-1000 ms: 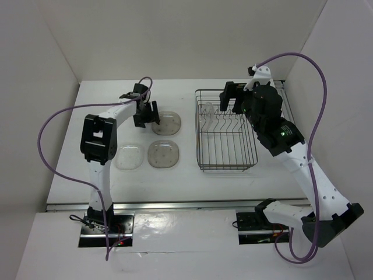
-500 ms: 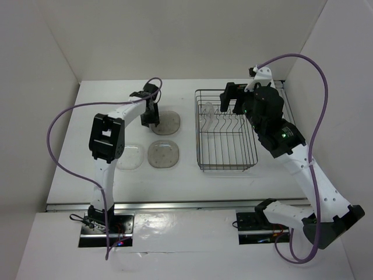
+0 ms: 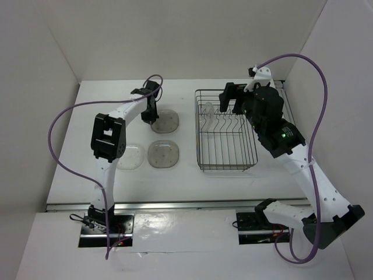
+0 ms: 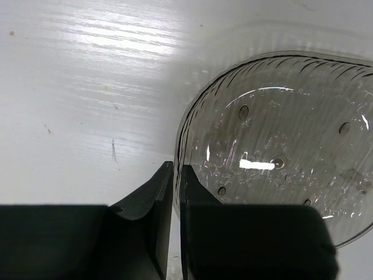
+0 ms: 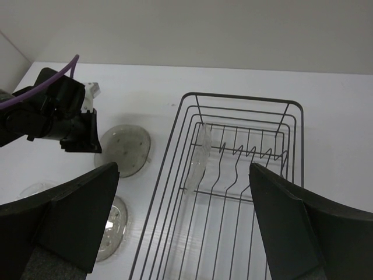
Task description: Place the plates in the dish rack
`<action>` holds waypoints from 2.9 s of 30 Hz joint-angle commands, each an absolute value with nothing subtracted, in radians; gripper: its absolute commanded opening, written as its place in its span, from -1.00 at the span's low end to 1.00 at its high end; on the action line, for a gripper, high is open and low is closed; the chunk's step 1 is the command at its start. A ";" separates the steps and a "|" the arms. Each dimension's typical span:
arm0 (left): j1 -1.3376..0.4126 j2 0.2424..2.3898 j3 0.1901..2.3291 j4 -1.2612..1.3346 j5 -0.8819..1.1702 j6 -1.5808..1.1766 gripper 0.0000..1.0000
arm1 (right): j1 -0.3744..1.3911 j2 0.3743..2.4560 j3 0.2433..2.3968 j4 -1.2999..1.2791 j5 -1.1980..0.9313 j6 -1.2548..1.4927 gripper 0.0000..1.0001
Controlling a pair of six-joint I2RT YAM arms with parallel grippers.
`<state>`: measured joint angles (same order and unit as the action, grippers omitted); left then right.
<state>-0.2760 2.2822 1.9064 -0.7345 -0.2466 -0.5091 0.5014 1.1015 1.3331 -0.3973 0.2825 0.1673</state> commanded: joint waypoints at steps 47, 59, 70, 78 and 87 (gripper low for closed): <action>-0.334 1.419 1.488 -0.292 0.400 -0.359 -1.00 | 0.517 1.373 1.342 -0.100 -0.115 0.098 0.52; -0.334 1.396 1.459 -0.247 0.430 -0.368 -1.00 | 0.517 1.391 1.324 -0.081 -0.127 0.098 -0.03; -0.334 1.414 1.479 -0.268 0.370 -0.379 -0.94 | 0.517 1.391 1.335 -0.103 -0.054 0.117 -1.00; -0.334 1.390 1.479 -0.291 0.262 -0.400 1.00 | 0.517 1.391 1.344 -0.124 0.142 0.115 -1.00; -0.276 1.474 1.568 -0.468 0.005 -0.469 1.00 | 0.508 1.335 1.362 -0.156 0.632 0.059 -1.00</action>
<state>-0.3038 1.4284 1.4921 -0.4007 0.1398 -0.4313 0.5125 1.3865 1.3209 -0.1551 0.3847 0.0982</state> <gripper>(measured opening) 1.000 0.029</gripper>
